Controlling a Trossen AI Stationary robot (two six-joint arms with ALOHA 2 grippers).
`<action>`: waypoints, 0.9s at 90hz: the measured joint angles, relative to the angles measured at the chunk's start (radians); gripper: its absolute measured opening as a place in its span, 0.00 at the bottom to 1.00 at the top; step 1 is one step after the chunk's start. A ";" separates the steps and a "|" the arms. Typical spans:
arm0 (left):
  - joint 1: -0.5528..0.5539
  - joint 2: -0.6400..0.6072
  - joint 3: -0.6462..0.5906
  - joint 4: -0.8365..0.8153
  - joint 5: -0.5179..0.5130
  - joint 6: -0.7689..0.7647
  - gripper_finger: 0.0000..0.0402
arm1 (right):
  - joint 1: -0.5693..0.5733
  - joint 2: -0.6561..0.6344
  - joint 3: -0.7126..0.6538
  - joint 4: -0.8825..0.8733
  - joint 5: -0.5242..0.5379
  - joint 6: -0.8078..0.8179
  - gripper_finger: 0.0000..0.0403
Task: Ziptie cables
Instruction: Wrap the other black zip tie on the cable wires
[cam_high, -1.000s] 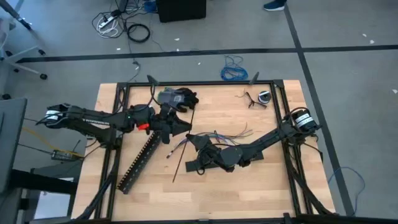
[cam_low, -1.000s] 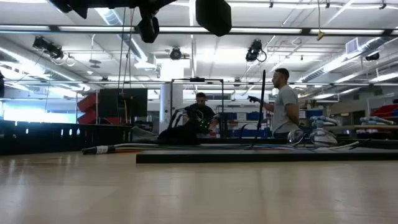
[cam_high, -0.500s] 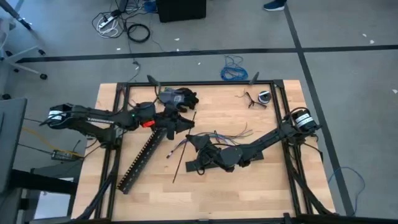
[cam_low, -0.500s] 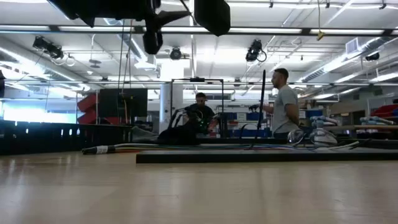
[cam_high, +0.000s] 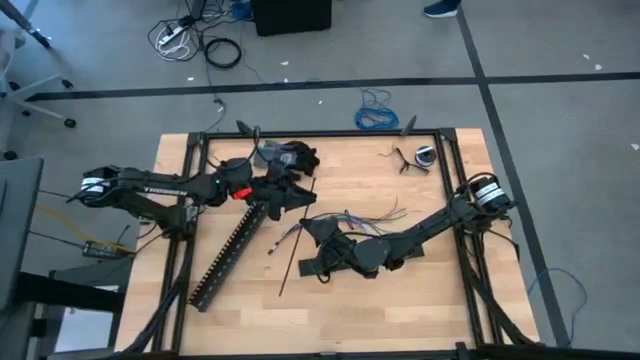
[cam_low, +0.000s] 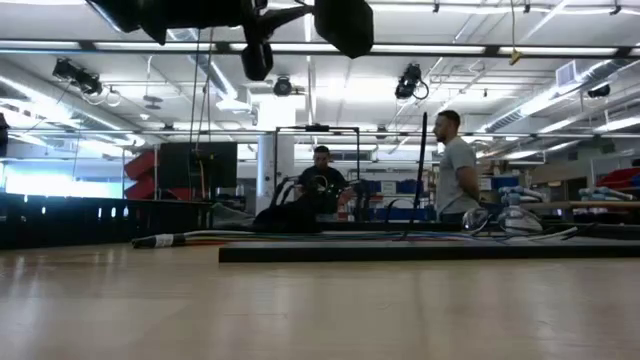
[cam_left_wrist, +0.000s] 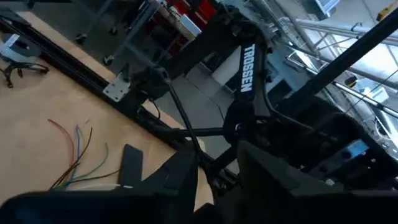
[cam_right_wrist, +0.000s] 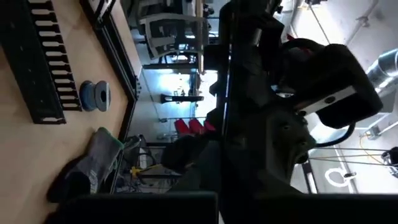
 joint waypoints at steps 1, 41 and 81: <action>0.000 0.000 0.000 0.000 0.001 0.000 0.26 | 0.000 0.000 0.000 0.000 0.000 0.000 0.00; 0.000 0.000 0.000 -0.012 0.041 0.025 0.26 | 0.019 0.000 0.000 0.001 0.017 0.002 0.00; 0.000 0.000 -0.001 -0.017 0.043 0.025 0.26 | 0.023 0.000 0.000 0.000 0.018 0.031 0.00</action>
